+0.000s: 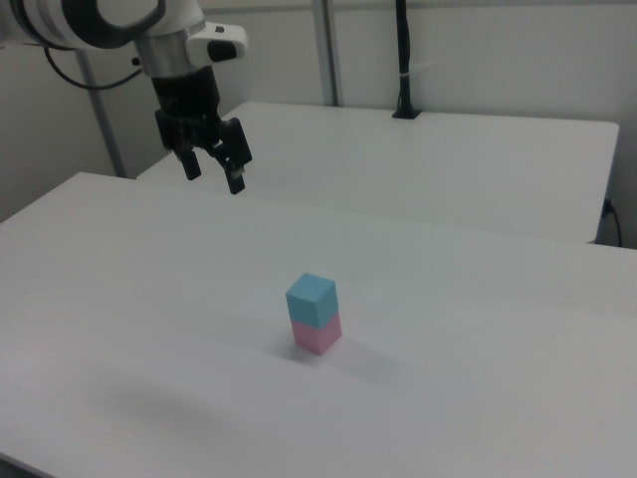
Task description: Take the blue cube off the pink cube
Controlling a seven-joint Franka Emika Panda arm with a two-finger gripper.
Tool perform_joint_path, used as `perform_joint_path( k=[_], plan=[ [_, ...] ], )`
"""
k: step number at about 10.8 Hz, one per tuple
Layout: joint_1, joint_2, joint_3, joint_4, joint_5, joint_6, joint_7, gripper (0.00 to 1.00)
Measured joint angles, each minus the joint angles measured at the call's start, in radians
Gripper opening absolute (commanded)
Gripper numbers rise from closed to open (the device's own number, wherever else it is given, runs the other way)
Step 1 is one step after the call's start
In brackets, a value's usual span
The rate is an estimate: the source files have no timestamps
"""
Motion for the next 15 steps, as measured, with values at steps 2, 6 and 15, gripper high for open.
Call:
perform_joint_path(
  k=[2, 6, 15],
  plan=[
    [0.000, 0.001, 0.000, 0.000, 0.000, 0.000, 0.000, 1.00],
    [0.001, 0.007, 0.000, -0.001, 0.000, 0.000, 0.000, 1.00],
    [-0.001, 0.009, -0.004, -0.009, 0.000, 0.000, -0.131, 1.00]
  ],
)
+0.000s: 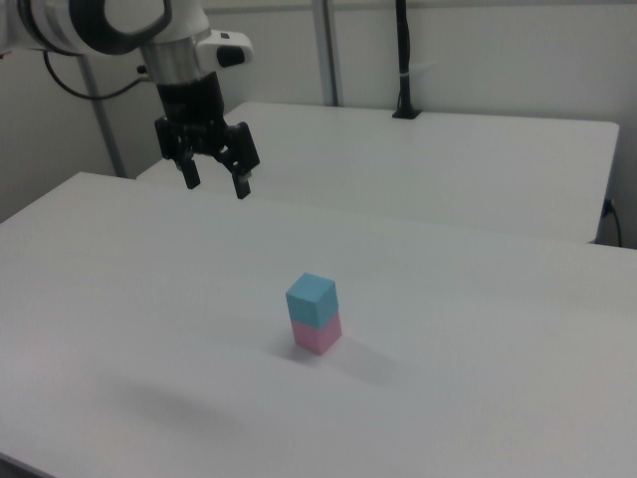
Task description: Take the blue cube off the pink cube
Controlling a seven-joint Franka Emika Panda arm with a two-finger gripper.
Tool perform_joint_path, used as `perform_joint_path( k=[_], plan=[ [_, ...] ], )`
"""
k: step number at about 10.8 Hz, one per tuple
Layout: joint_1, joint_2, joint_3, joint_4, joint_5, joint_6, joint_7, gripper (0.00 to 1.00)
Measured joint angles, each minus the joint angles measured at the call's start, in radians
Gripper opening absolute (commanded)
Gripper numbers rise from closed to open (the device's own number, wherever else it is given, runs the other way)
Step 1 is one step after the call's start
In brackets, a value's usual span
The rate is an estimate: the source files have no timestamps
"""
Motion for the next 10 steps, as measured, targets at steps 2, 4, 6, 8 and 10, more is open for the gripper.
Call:
perform_joint_path(
  k=[2, 4, 6, 8, 10],
  plan=[
    [-0.026, 0.022, -0.006, -0.013, 0.000, 0.000, -0.211, 1.00],
    [-0.056, 0.073, -0.012, -0.018, 0.000, 0.020, -0.263, 1.00],
    [-0.089, 0.128, -0.014, -0.039, 0.028, 0.094, -0.242, 1.00],
    [-0.101, 0.188, -0.014, -0.080, 0.049, 0.221, -0.166, 1.00],
    [-0.096, 0.240, -0.013, -0.114, 0.050, 0.320, -0.103, 1.00]
  ],
)
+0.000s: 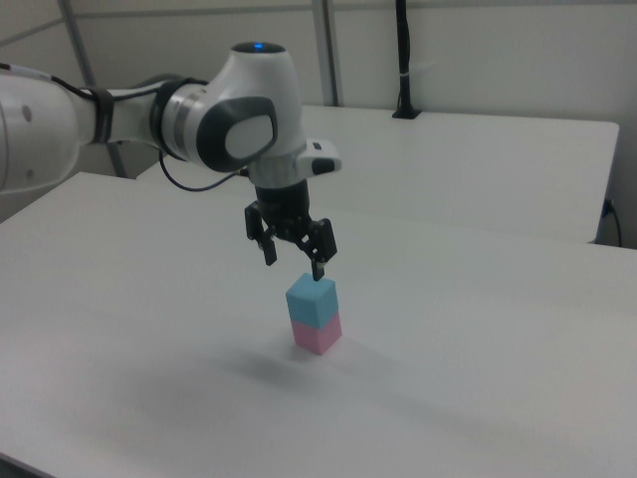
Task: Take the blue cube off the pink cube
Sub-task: 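Lower the open gripper over the light-blue cube atop the pink cube, then close the gripper on the light-blue cube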
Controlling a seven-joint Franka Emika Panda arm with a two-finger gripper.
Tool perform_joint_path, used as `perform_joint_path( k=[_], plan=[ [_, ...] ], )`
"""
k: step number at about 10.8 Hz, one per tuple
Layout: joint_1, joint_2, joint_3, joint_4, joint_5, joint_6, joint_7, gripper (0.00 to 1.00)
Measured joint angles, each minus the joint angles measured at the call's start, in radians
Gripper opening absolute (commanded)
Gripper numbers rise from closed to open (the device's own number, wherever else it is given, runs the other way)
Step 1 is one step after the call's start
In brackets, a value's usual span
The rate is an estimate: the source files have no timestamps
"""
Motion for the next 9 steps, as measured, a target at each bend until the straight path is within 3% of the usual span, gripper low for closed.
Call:
perform_joint_path(
  k=[4, 7, 9],
  plan=[
    [0.009, 0.080, 0.005, -0.006, 0.000, 0.067, 0.018, 1.00],
    [0.020, 0.119, 0.011, -0.006, -0.004, 0.096, 0.034, 0.52],
    [0.025, 0.120, 0.010, -0.004, -0.010, 0.096, 0.037, 0.45]
  ],
)
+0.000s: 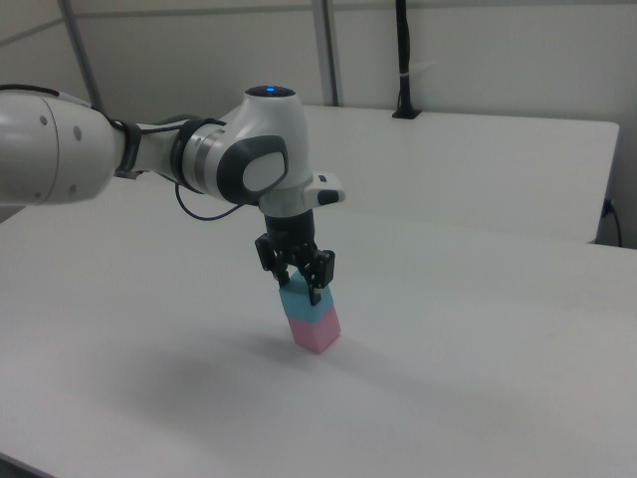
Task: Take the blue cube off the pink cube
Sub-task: 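Close the gripper on the light-blue cube, then lift the blue cube off the pink cube and carry it aside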
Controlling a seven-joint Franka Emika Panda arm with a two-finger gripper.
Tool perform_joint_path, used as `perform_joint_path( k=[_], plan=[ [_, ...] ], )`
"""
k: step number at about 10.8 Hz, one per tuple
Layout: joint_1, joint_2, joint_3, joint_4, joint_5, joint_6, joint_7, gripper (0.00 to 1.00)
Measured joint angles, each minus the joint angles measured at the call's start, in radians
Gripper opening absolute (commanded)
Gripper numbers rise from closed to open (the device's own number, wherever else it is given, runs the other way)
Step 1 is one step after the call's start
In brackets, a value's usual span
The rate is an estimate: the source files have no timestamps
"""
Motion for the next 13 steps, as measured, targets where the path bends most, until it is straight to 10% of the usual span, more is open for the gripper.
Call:
perform_joint_path(
  k=[13],
  plan=[
    [-0.223, 0.183, -0.005, 0.240, -0.002, 0.013, -0.218, 0.46]
  ],
)
